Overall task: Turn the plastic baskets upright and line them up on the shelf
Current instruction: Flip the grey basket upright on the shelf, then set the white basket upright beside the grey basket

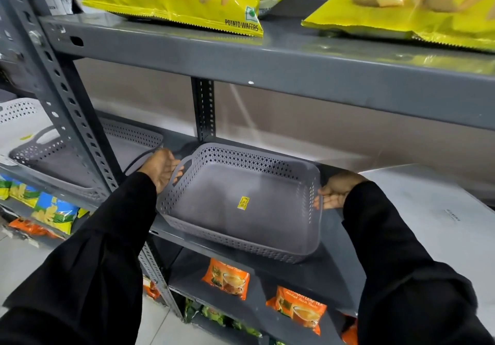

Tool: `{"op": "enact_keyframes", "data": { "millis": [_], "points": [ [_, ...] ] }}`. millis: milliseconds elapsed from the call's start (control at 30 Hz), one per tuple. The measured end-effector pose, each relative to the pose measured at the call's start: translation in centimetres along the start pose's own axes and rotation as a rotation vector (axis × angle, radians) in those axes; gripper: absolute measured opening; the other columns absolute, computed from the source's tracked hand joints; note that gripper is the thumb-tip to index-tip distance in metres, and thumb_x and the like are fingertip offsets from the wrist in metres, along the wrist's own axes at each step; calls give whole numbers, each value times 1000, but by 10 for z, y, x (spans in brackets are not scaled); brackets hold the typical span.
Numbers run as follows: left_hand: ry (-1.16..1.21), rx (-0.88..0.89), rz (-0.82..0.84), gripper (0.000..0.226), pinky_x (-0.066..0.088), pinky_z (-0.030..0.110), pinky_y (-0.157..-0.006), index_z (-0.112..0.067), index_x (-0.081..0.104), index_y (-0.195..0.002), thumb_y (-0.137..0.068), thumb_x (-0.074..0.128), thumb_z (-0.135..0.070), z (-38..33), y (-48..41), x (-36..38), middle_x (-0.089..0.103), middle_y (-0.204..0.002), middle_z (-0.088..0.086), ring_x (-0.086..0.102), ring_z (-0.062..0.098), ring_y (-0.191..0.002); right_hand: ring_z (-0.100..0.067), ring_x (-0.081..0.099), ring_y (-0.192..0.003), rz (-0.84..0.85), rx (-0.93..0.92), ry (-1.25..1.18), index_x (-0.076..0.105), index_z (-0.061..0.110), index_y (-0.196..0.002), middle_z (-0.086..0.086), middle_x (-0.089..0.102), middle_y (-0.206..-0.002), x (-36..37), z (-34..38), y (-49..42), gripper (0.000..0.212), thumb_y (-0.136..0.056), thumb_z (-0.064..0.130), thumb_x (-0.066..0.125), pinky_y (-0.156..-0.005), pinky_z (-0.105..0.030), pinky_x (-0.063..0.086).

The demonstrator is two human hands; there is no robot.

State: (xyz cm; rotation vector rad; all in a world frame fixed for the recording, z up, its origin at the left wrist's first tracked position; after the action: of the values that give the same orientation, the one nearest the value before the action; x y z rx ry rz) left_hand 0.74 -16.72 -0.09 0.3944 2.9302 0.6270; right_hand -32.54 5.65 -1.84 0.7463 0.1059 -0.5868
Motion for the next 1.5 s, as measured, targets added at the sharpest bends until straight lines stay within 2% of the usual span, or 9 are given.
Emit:
{"op": "enact_keyframes", "data": {
  "millis": [233,467,667,800,933,1133,1233,1333,1500],
  "points": [
    [69,25,-51,50,41,39,-108,2,36,-140,-98,26,-21,0,2,-2,56,-126,18,56,31,-115,-27,65,-40,3,12,-25,49,-7,-76,-15,62,-38,-1,-9,6,20,-94,-11,40,-35,-32,52],
    [-270,225,-434,46,42,41,-103,3,54,-129,-94,36,-20,-51,19,15,54,-136,25,52,37,-126,-26,61,-58,-170,-202,-291,55,0,-82,-17,63,-75,-37,-2,22,9,-90,1,54,-57,-33,57],
    [-321,382,83,22,50,37,-92,-7,69,-98,-87,50,-12,-70,23,208,66,-111,20,63,32,-104,-34,60,-109,-908,-339,-140,65,5,-117,-16,69,-115,-153,-30,95,34,-88,11,48,-94,-31,45],
    [-310,352,420,15,42,18,-52,-15,53,-78,-88,50,-4,-42,59,330,49,-88,13,48,21,-76,-32,55,-118,-1138,-259,-128,61,5,-123,-16,63,-125,-196,-83,132,37,-90,8,45,-97,-29,40],
    [-411,363,543,11,41,27,-62,-13,59,-80,-89,53,-15,-27,78,403,54,-84,14,48,22,-81,-32,49,-123,-1337,-82,-92,56,8,-128,-16,56,-131,-227,-145,156,39,-93,20,44,-103,-36,36],
    [-606,304,530,71,41,36,-103,9,51,-130,-94,39,-52,-6,76,445,54,-136,23,54,36,-124,-36,52,-120,-1058,191,-758,48,-2,-131,-20,54,-132,-233,-256,121,58,-96,42,34,-104,-42,41],
    [-638,195,583,90,33,40,-115,-3,40,-144,-83,35,-70,8,62,452,43,-149,15,45,31,-135,-25,56,-79,-951,141,-958,57,11,-113,-9,56,-98,-235,-272,103,40,-96,36,30,-74,-30,46],
    [-683,183,645,79,27,41,-118,-12,37,-147,-89,28,-66,17,60,453,38,-153,11,37,28,-141,-20,39,-48,-928,176,-962,44,14,-59,-7,45,-54,-239,-276,102,29,-85,24,38,-51,-22,33],
    [-662,112,666,81,31,44,-116,-14,42,-144,-88,21,-69,24,64,445,44,-148,12,42,31,-137,-22,52,-54,-888,102,-1036,59,14,-69,0,62,-44,-246,-272,90,22,-83,28,50,-56,-27,48]
  ]
}}
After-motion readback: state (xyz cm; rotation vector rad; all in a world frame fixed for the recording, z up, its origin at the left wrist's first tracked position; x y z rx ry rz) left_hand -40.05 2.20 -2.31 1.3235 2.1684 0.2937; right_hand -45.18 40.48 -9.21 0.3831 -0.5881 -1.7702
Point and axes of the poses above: each hand's wrist, its own y-axis away from the middle knuckle, its own x-axis out of the palm, z = x × y, the point moved 9 cm from there along -y, towards the middle knuckle
